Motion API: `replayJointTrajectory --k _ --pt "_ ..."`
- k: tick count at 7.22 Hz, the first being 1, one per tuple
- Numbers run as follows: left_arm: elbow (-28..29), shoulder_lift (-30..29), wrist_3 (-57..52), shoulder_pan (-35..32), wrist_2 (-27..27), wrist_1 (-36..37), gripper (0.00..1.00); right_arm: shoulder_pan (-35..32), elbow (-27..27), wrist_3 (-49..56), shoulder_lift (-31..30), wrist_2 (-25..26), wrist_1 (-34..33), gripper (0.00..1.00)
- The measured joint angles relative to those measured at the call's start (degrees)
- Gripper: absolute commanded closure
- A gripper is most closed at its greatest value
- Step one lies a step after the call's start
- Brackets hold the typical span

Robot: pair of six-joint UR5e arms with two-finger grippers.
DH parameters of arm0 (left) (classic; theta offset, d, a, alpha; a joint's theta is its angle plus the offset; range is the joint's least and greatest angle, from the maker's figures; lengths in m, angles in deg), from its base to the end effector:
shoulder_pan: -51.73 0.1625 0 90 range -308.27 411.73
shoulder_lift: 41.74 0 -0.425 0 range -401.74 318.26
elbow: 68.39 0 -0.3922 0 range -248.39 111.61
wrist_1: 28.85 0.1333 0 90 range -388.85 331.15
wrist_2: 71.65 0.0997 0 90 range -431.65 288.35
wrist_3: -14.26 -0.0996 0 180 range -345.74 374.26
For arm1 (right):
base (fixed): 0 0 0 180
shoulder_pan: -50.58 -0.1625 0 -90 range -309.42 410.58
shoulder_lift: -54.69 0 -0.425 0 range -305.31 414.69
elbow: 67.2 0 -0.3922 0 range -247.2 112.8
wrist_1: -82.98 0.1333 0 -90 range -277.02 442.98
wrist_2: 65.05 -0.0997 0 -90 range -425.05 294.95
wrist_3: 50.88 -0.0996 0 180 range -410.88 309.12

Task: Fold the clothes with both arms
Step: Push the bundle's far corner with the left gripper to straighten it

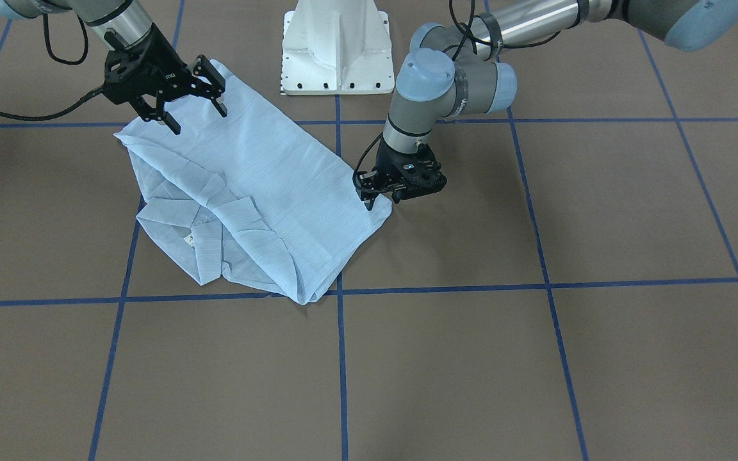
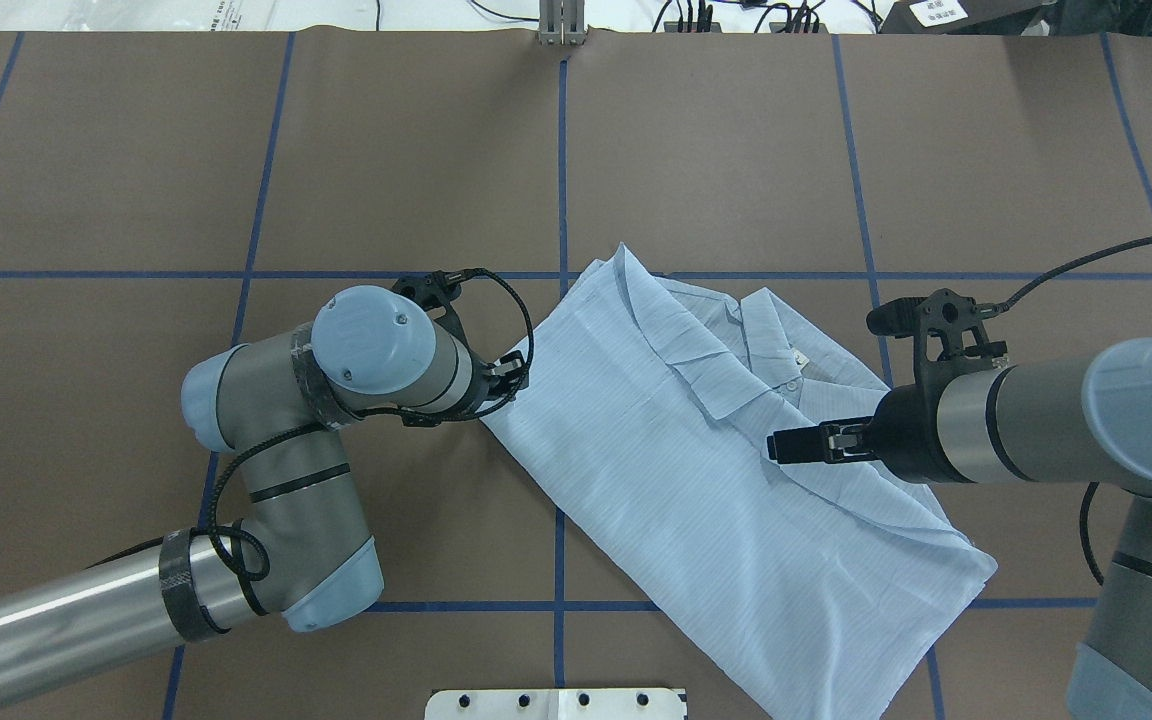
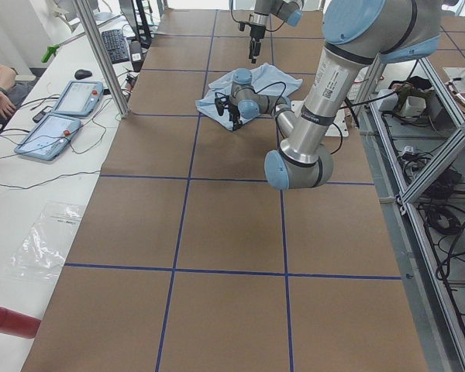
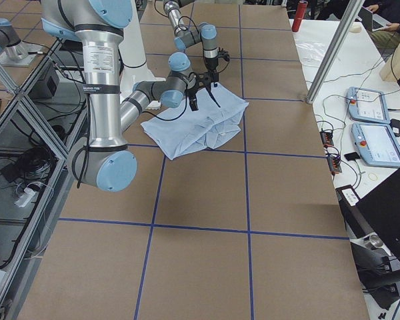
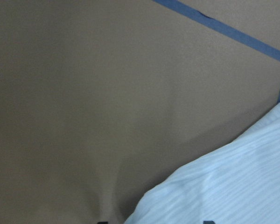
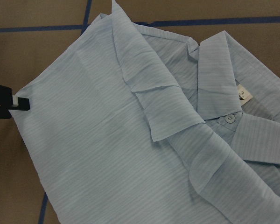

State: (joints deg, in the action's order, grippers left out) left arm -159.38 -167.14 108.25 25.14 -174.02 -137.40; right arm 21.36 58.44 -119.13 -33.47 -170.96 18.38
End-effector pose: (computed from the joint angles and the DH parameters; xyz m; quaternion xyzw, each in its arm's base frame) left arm 0.5748 -0.4129 0.2505 -0.0039 0.4684 -0.1847 0.8640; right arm -0.3459 -0.3149 0.3036 0.1157 -0.5171 -0.0170 0.8479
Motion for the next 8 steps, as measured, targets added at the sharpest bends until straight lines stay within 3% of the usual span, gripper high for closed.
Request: replayJointTrajectory --k 5,7,8 --pt "0.1 -0.1 -3.3 -6.1 -0.2 2.2 1.0 -1.1 -0.4 0.0 -0.1 -0.1 0.0 0.0" --pt "6.4 -3.7 -7.5 -10.6 0.0 1.3 1.0 -1.7 -0.6 0.0 -0.1 -0.1 0.0 0.0" --pt "13.3 -7.8 -9.0 -12.2 0.7 -1.8 1.0 -1.9 -0.8 0.1 -0.1 -0.1 0.0 0.0"
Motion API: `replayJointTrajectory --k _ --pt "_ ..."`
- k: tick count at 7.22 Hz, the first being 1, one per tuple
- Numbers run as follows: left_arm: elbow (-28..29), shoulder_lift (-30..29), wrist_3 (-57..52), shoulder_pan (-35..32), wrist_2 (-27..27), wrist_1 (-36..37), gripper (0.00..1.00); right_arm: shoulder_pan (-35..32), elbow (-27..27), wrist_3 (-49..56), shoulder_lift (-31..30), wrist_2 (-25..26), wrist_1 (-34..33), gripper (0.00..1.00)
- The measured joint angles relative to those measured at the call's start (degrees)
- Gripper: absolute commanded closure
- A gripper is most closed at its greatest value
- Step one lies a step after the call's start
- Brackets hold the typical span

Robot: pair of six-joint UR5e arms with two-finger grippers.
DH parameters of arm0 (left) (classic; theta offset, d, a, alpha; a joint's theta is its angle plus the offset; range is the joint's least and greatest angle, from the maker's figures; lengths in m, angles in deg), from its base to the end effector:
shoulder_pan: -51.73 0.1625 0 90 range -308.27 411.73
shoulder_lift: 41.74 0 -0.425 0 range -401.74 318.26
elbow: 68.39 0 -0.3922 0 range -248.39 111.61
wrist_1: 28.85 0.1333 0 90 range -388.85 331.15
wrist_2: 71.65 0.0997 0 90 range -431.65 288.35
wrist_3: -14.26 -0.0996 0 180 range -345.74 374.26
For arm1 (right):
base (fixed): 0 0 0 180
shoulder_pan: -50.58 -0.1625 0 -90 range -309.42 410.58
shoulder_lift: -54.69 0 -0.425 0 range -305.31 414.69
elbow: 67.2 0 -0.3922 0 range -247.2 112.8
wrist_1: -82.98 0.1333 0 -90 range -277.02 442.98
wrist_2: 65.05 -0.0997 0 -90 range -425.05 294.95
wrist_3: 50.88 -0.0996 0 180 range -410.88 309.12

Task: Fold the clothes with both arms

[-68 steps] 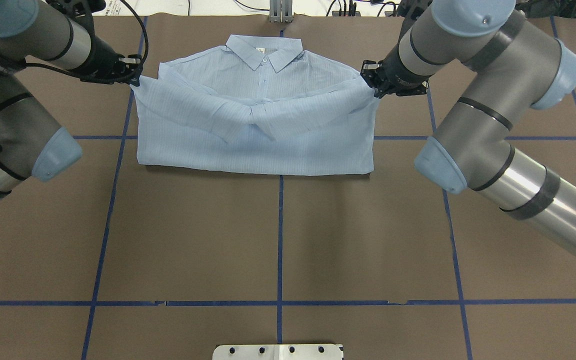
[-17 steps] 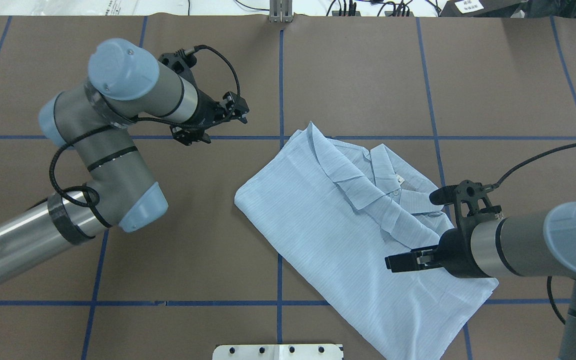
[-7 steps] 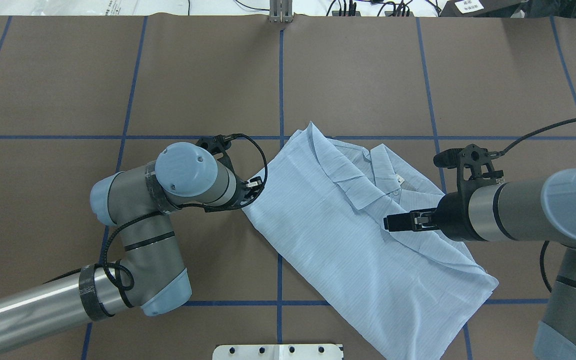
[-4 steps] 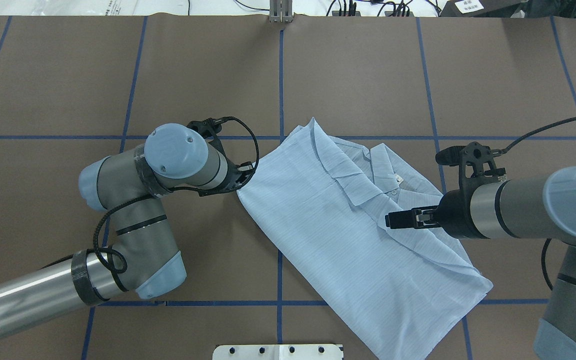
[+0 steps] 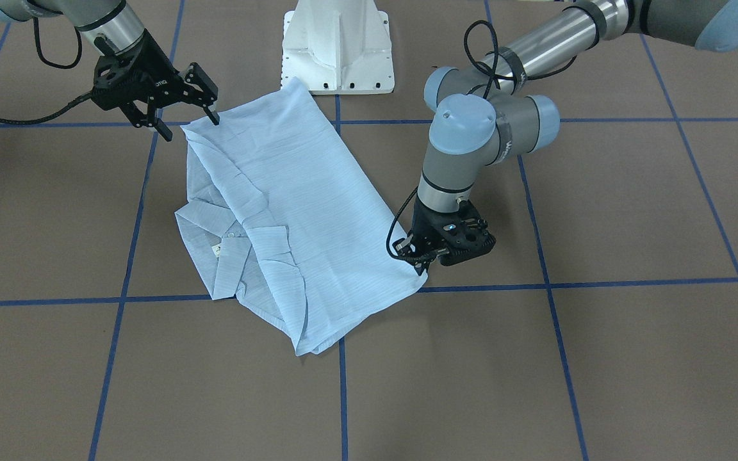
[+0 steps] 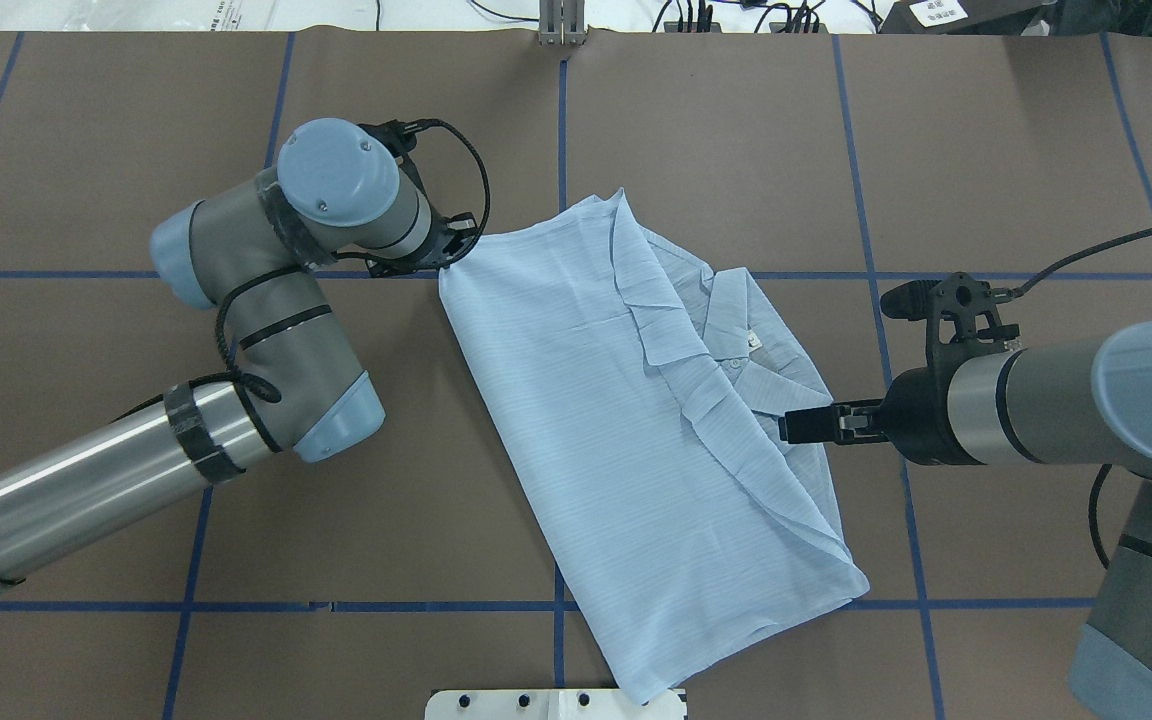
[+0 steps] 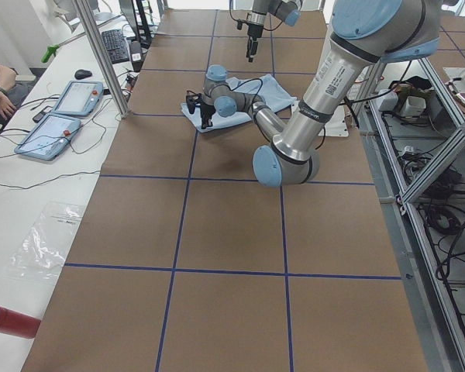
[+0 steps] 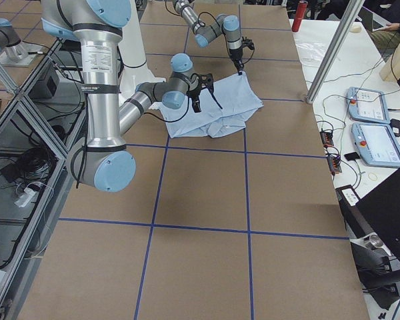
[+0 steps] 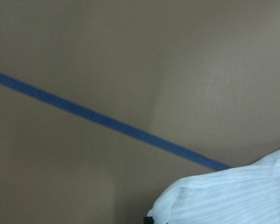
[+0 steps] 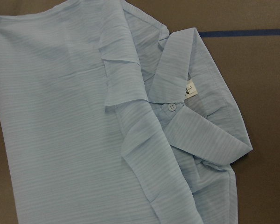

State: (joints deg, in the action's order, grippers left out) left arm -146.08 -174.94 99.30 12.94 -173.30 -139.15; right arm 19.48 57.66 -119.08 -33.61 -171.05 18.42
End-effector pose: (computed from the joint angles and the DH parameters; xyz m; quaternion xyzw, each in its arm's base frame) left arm 0.5261 -0.5681 0.2544 0.0752 0.4329 -0.2191 0.8712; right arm -0.3383 -0.3277 0.3106 0.1204 -0.5098 -0.0026 0.8518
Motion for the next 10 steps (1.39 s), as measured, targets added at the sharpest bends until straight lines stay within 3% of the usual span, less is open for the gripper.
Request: replayJointTrajectory --k 3,6,7,8,10 --pt "22.1 -9.2 -1.8 -2.1 6.2 -19.3 1.0 -0.2 -0.4 -0.1 0.0 0.1 0.0 0.0" --pt "32.1 -13.2 -5.3 -2.5 13.1 -32.3 1.0 -0.2 -0.6 -0.1 0.1 0.5 0.1 0.0" --pt "33.3 -13.8 -7.7 -2.5 13.9 -33.5 0.56 -0.2 -0.7 -0.1 0.2 1.0 0.0 0.0" --pt "33.7 -14.0 -8.9 -2.5 14.1 -33.9 0.01 -0.1 -0.9 -0.1 0.3 1.5 0.1 0.0" --pt "33.1 -13.9 -9.8 -2.9 13.9 -34.4 0.0 -0.1 -1.7 -0.1 1.2 2.5 -0.4 0.0"
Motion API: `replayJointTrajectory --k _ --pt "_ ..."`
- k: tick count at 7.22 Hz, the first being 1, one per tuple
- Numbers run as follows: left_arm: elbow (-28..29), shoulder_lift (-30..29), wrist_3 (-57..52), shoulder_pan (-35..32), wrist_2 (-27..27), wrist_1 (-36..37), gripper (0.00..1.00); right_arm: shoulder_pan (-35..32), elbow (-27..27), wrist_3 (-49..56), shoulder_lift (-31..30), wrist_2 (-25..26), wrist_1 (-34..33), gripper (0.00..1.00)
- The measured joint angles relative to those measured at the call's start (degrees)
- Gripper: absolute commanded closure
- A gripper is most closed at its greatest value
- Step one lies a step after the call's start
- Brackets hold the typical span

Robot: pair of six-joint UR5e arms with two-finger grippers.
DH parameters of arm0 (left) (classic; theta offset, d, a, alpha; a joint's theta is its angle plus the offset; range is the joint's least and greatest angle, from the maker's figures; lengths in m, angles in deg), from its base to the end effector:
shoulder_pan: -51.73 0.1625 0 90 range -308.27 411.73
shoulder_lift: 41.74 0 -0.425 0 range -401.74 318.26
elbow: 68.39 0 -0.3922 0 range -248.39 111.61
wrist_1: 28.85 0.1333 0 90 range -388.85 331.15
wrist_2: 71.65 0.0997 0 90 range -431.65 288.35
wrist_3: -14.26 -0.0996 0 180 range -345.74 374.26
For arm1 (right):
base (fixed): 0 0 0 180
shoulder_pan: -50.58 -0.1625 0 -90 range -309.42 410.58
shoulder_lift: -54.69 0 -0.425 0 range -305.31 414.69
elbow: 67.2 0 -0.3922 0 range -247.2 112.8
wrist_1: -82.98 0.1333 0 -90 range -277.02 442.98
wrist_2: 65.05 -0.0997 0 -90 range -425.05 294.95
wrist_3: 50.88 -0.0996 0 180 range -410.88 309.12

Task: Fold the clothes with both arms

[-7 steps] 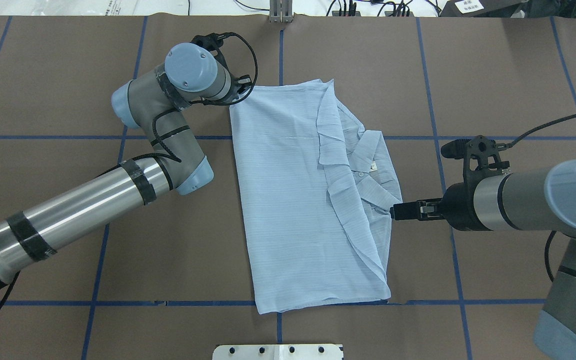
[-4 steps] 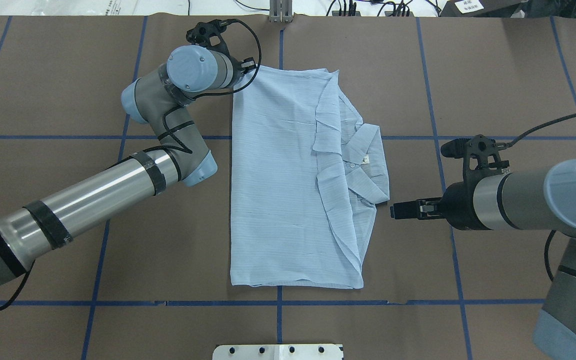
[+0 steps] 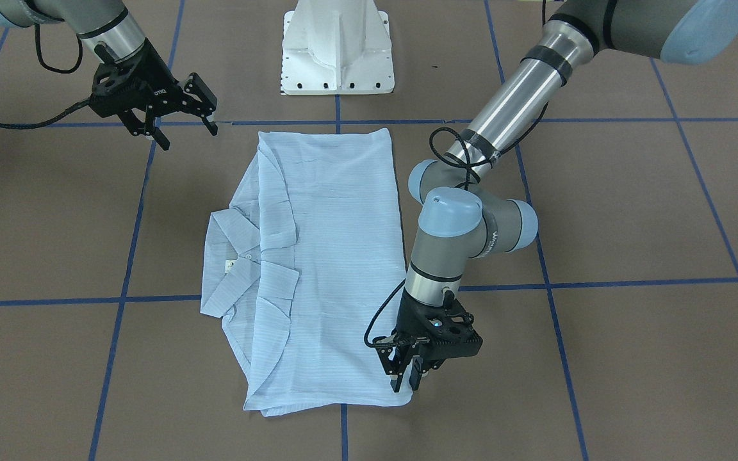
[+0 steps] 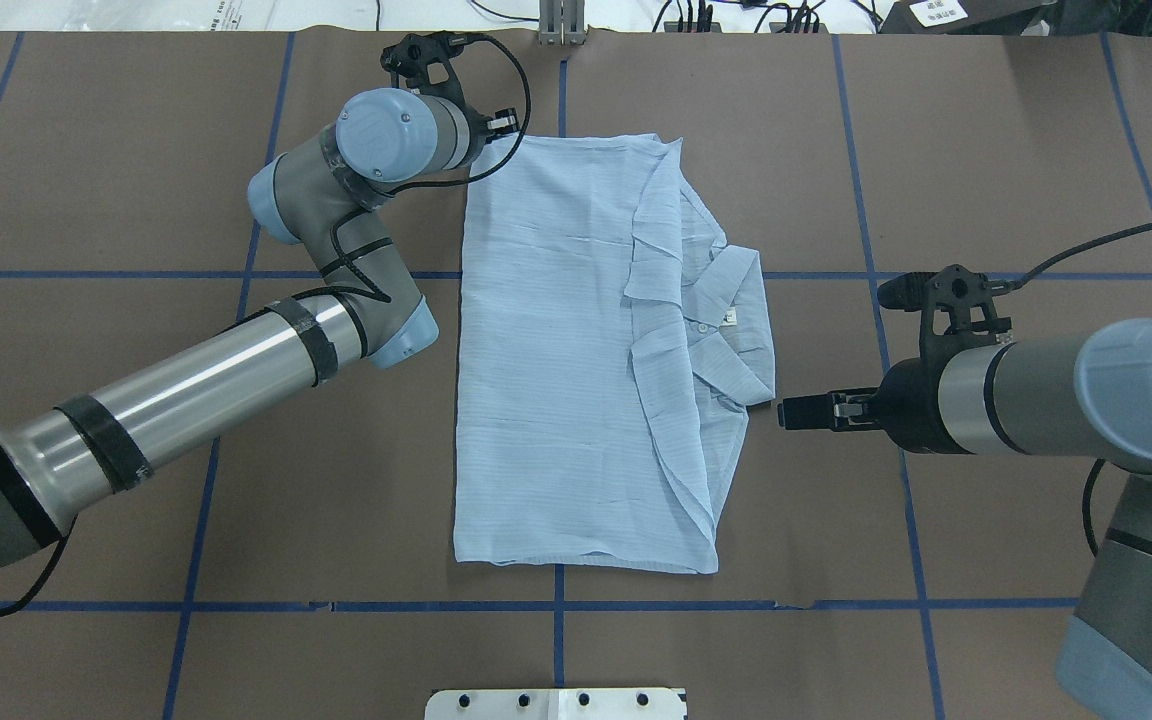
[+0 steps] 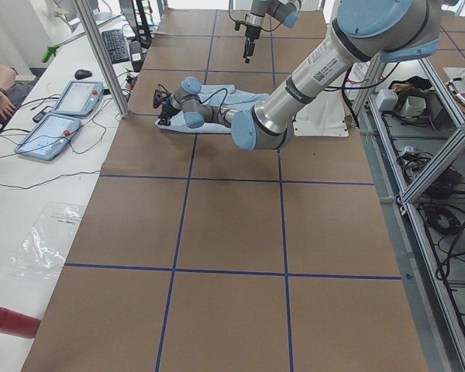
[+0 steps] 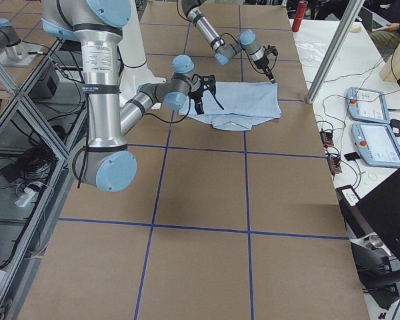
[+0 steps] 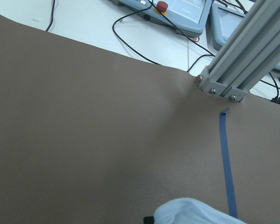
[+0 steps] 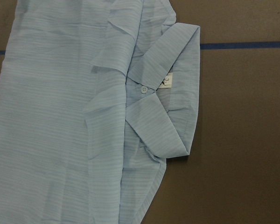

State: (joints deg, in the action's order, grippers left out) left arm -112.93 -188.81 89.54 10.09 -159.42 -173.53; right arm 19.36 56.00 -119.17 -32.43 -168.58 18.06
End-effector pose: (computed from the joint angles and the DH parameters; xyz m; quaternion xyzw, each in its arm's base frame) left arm 0.5606 -0.6820 0.2633 0.2725 0.4742 -0.2052 0.8117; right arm -0.3460 -0.3383 0.3154 0.1344 -0.4975 0.0111 0.8570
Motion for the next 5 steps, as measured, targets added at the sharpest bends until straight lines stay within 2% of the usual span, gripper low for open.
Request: replayJointTrajectory --k 1,3,5 --pt "-1.2 0.5 -0.1 -0.7 -1.3 0.1 0.0 0.0 -1.0 0.0 1.0 0.3 -0.2 0.0" --pt "-8.6 5.8 -0.5 -3.2 -9.4 2.1 0.0 0.0 -3.2 0.0 6.1 0.7 -4.2 0.0" --pt "-23.4 14.9 -1.0 -4.2 -16.4 10.6 0.0 2.4 -5.5 0.1 14.8 3.0 -15.6 0.0"
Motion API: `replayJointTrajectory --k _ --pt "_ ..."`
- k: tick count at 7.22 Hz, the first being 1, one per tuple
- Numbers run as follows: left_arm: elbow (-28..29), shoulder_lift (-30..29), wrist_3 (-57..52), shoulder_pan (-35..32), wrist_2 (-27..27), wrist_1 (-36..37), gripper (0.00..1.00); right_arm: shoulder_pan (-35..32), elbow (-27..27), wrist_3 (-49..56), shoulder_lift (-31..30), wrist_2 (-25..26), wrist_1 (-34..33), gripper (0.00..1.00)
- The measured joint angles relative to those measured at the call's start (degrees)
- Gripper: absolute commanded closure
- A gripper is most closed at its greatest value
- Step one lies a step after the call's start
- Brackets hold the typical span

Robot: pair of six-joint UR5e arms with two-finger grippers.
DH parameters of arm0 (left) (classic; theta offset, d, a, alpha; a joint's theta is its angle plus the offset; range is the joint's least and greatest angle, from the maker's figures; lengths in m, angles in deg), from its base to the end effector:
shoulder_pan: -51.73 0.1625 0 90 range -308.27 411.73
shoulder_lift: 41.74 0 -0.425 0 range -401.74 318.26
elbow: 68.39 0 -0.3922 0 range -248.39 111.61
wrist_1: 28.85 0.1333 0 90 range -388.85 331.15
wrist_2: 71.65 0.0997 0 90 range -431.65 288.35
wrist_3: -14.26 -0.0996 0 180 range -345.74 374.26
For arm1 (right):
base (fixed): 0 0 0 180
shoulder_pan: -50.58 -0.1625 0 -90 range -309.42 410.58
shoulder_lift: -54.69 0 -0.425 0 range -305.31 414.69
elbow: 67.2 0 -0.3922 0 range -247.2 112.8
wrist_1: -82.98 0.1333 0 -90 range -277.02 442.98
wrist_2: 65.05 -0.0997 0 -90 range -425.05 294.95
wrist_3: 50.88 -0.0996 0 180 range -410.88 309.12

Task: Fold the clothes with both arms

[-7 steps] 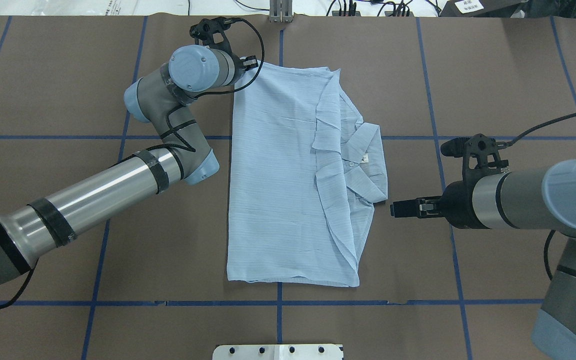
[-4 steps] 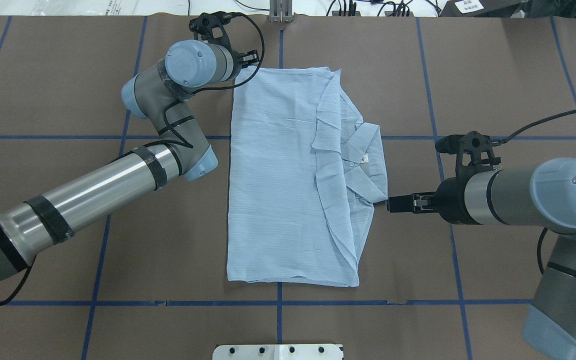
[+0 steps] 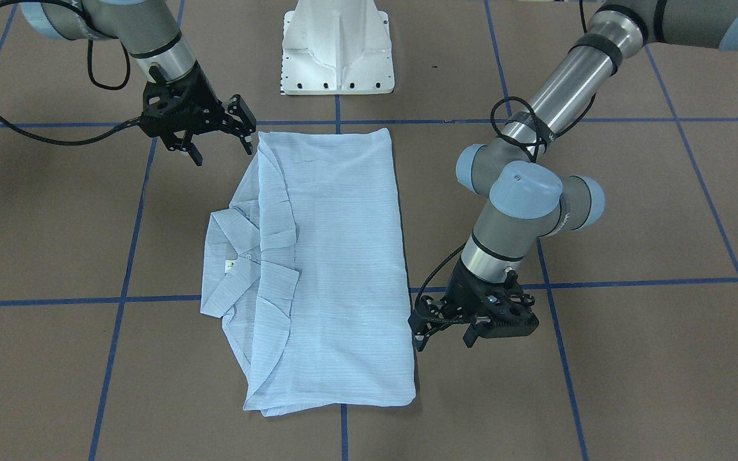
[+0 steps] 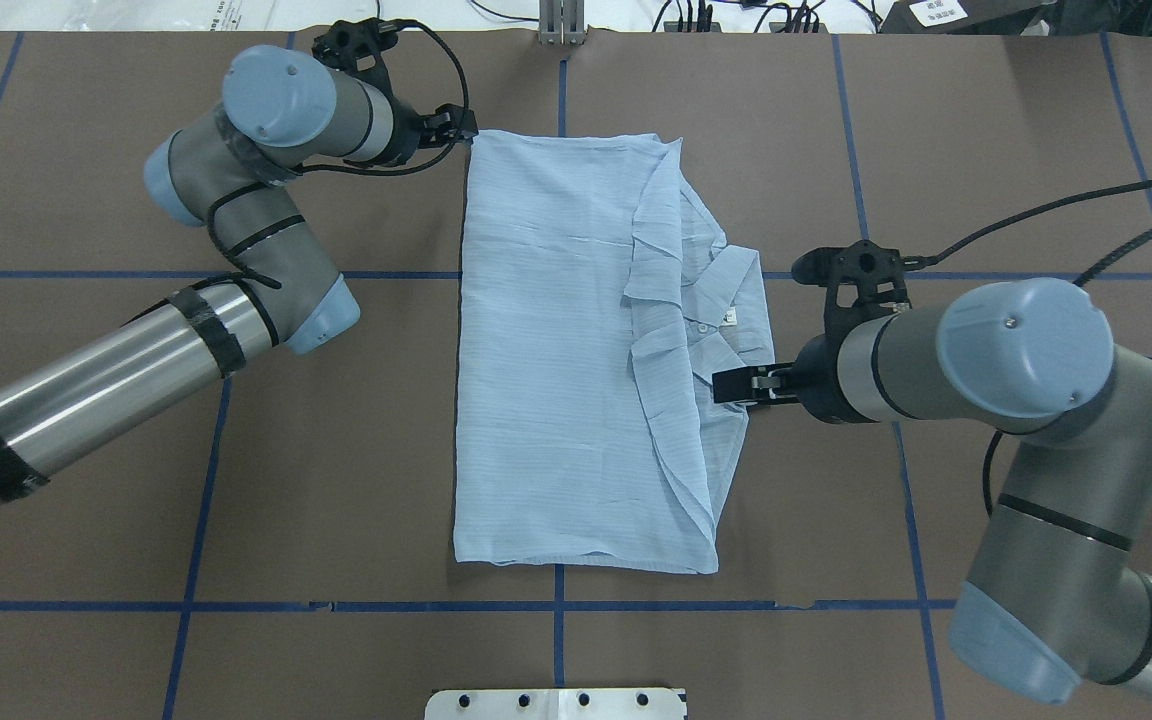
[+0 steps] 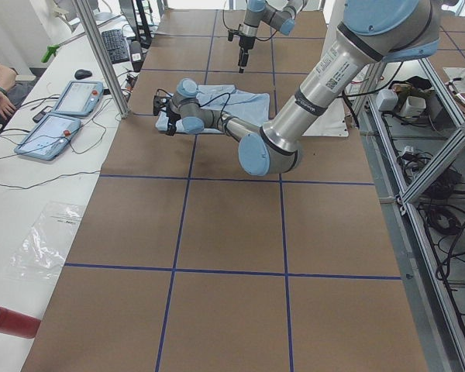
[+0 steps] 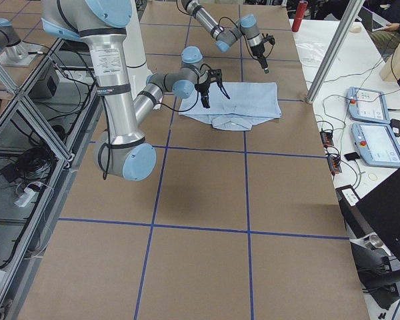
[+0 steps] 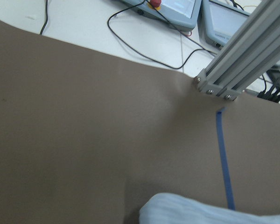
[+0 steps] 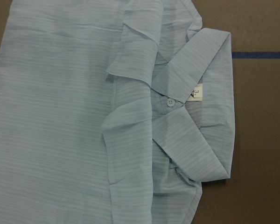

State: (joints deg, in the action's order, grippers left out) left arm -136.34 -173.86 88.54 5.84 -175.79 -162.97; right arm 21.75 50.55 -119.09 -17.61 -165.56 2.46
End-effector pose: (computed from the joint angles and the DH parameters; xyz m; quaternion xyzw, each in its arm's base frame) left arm 0.4673 -0.6386 0.2954 0.1805 0.5063 -0.1557 0.8288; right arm -0.4191 -0.3621 0.2626 0.1229 -0.4499 0.0121 0.8845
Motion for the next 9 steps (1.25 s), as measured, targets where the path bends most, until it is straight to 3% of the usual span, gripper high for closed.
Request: replayJointTrajectory --k 2,3,5,9 --pt "-17.5 8.8 -3.3 -0.1 -2.8 10.2 0.0 6.8 -3.8 0.3 4.6 7.7 -5.5 0.0" --pt "-23.0 11.0 -4.2 -0.1 -4.0 14.2 0.0 9.7 -6.1 0.6 5.7 11.0 -6.0 0.0" --pt "-26.3 12.3 -4.7 0.1 -4.7 17.0 0.0 12.5 -9.5 1.3 6.3 13.7 -6.3 0.0" --pt "-26.2 12.4 -4.7 0.4 -4.8 16.8 0.0 13.9 -10.6 2.8 6.0 14.3 -8.8 0.0"
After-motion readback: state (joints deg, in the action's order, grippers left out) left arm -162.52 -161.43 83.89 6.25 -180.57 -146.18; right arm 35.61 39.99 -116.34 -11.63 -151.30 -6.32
